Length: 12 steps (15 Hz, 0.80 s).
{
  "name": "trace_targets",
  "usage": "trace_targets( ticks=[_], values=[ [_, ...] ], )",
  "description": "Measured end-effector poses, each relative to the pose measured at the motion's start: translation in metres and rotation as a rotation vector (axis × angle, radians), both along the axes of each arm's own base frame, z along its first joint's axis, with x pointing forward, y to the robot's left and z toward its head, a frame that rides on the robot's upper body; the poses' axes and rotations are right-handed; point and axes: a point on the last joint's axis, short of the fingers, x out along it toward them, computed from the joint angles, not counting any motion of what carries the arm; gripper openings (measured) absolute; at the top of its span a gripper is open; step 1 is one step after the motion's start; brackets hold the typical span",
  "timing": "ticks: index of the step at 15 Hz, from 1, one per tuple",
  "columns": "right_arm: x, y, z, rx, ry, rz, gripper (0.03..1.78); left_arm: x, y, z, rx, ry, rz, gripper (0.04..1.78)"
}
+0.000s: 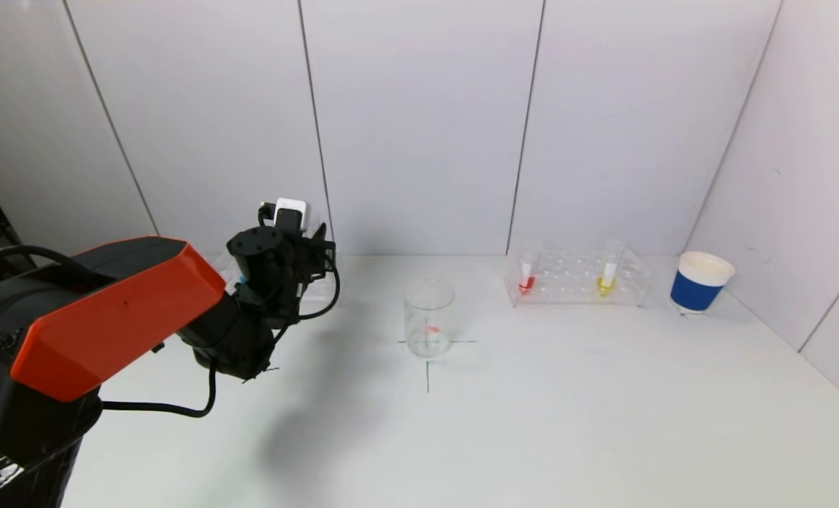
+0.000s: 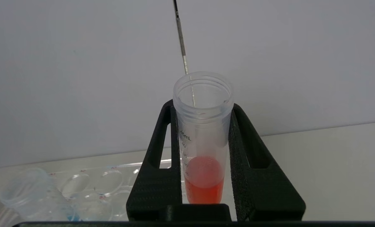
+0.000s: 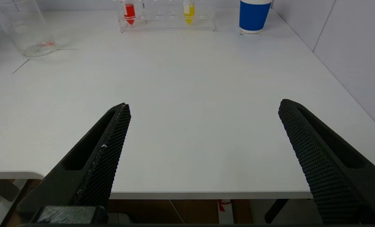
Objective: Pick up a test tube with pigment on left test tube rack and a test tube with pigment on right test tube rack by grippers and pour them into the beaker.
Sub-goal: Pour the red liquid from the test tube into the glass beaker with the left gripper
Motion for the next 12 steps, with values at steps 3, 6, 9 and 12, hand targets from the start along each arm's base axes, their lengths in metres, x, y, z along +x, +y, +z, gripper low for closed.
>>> trace_targets(
  ticks=[3, 6, 9, 12],
  values=[
    [0.0, 0.0, 0.0, 0.0, 0.0, 0.0, 1.71, -0.008, 0.0, 0.036, 0.002, -0.013, -0.005, 0.45],
    [0.0, 0.0, 0.0, 0.0, 0.0, 0.0, 1.71, -0.016, 0.001, 0.079, 0.001, -0.022, -0.01, 0.45],
    [0.0, 0.0, 0.0, 0.0, 0.0, 0.0, 1.71, -0.022, 0.0, 0.128, -0.002, -0.034, -0.028, 0.45],
    [0.0, 0.0, 0.0, 0.0, 0.0, 0.0, 1.71, -0.036, -0.008, 0.17, 0.017, -0.001, -0.108, 0.45]
  ],
)
